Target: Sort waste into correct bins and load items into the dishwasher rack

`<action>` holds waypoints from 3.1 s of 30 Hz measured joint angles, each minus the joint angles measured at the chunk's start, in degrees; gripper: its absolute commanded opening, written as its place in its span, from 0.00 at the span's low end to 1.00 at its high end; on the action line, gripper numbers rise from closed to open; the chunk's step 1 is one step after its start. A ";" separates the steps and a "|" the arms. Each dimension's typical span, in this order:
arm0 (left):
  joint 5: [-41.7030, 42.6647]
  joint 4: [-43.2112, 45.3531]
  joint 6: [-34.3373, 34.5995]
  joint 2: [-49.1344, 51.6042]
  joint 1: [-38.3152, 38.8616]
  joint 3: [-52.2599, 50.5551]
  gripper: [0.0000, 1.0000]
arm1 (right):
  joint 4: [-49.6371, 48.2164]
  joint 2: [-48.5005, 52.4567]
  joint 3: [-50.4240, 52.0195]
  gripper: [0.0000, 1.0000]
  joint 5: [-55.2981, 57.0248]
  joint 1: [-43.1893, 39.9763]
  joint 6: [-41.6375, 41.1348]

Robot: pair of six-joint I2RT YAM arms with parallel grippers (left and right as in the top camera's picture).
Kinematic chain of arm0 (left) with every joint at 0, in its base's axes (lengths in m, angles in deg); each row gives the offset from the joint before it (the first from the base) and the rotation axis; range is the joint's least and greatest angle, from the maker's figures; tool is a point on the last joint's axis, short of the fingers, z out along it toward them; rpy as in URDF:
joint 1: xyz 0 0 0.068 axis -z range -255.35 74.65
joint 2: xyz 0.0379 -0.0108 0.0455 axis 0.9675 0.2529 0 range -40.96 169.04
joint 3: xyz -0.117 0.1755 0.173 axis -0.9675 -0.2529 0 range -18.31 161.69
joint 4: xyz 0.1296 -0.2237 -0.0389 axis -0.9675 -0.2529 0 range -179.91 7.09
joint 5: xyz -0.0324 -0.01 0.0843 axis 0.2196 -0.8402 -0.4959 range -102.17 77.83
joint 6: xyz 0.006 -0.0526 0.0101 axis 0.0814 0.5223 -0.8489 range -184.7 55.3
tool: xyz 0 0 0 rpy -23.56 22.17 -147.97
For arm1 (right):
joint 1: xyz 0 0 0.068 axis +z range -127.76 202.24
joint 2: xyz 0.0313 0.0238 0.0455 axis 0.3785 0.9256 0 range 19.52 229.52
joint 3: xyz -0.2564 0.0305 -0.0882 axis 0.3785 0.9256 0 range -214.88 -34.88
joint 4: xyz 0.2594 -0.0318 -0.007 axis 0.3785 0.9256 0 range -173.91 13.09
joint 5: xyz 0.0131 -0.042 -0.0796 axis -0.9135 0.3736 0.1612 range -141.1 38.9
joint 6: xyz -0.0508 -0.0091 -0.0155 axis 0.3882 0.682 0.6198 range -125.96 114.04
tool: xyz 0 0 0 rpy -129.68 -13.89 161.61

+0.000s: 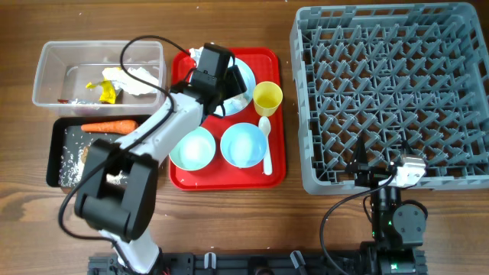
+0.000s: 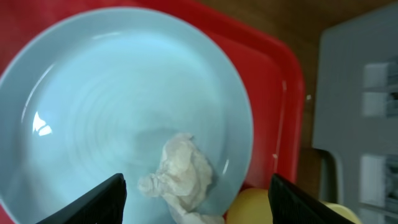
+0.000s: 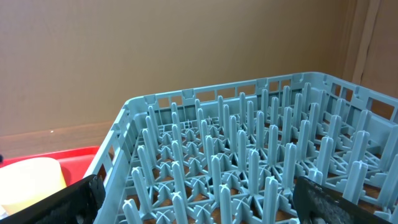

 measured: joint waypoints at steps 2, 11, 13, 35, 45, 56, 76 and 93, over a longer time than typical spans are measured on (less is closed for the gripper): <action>0.00 0.07 0.00 1.55 0.11 0.00 0.73 | -0.02 0.00 0.00 1.00 0.00 0.00 0.00; 0.00 0.61 0.07 6.34 0.55 0.00 0.47 | -0.02 0.00 0.00 1.00 0.00 0.00 0.02; 0.02 0.74 -0.39 6.51 0.74 0.00 0.38 | -0.02 0.00 0.00 1.00 0.00 0.00 0.02; -1.31 0.07 -0.44 5.05 0.26 0.00 0.04 | 0.00 0.00 0.00 1.00 0.00 0.00 0.02; -2.14 -3.72 -0.44 -13.66 -12.22 1.55 0.04 | -0.02 0.00 0.00 1.00 0.00 0.00 0.00; -3.04 -11.61 -0.42 -18.38 -29.73 2.01 0.04 | -0.02 0.00 0.00 1.00 0.00 0.00 0.02; -2.78 -4.68 -6.36 -6.47 -36.74 2.01 0.88 | -0.02 0.00 0.00 1.00 0.00 0.00 0.00; 12.74 -19.65 -8.57 -21.84 -30.53 2.01 1.00 | 0.00 0.00 0.00 1.00 0.00 0.00 0.00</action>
